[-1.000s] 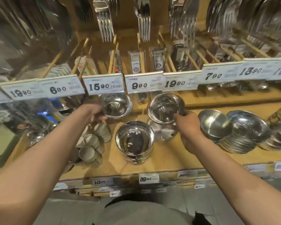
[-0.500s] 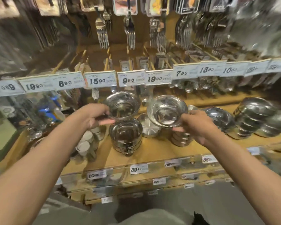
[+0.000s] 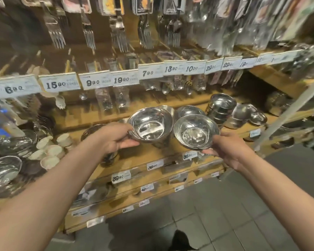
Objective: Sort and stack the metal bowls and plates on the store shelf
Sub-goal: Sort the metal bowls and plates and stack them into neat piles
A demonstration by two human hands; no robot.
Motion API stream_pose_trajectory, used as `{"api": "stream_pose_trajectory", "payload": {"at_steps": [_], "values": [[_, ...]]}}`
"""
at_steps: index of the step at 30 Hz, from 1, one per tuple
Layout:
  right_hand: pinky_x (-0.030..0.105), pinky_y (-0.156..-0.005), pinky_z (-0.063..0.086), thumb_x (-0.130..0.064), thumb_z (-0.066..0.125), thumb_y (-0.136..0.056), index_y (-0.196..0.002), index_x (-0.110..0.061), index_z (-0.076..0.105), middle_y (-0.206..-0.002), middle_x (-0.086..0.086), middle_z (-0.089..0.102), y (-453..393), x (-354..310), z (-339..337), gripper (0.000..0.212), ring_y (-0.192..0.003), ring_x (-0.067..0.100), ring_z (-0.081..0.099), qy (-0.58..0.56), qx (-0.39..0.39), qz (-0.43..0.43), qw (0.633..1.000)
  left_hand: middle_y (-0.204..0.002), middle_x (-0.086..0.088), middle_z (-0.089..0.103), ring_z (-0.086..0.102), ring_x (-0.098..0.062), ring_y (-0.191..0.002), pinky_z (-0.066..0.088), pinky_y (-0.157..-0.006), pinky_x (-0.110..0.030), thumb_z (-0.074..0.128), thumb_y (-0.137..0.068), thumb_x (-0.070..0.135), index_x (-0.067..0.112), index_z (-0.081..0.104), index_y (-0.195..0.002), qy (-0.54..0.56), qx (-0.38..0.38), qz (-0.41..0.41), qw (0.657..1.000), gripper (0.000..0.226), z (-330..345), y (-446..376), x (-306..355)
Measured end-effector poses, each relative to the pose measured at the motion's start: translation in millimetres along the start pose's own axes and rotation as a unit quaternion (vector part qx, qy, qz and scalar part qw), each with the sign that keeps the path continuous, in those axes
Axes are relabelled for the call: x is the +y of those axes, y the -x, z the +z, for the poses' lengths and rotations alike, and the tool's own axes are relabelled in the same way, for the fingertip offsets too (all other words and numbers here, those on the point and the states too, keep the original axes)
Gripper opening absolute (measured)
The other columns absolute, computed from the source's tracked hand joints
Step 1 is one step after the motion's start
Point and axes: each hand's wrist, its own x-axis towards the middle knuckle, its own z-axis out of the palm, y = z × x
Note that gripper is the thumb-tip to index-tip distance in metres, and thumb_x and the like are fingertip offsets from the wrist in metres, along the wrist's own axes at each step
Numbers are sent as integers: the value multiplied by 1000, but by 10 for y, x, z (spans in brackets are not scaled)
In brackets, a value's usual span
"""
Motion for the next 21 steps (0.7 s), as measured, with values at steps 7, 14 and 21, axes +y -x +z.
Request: {"api": "stream_pose_trajectory", "payload": {"at_steps": [7, 14, 21], "values": [[33, -64, 64, 7, 55, -95, -104, 10, 61, -98, 23, 76, -506, -1, -866, 11, -75, 32, 77, -32, 10, 6, 999, -88, -21, 72, 72, -20, -53, 55, -40, -22, 51, -92, -10, -3, 58, -112, -42, 39, 4, 998, 22, 773, -187, 200], [48, -65, 61, 11, 55, -91, -108, 6, 63, -100, 23, 75, -1182, -273, -1553, 19, -76, 32, 77, 27, -16, -5, 1000, -62, -16, 73, 73, -22, -54, 57, -44, -24, 44, -89, -16, -4, 55, -102, 26, 43, 17, 999, 21, 1688, -366, 373], [36, -60, 65, 8, 58, -91, -110, 3, 64, -106, 19, 72, -1711, -543, -1199, 20, -70, 26, 77, 37, -92, -10, 995, -71, -14, 76, 76, -22, -62, 60, -49, -24, 42, -87, -18, -2, 59, -99, 98, 88, 42, 990, 26, 1780, -332, 468]]}}
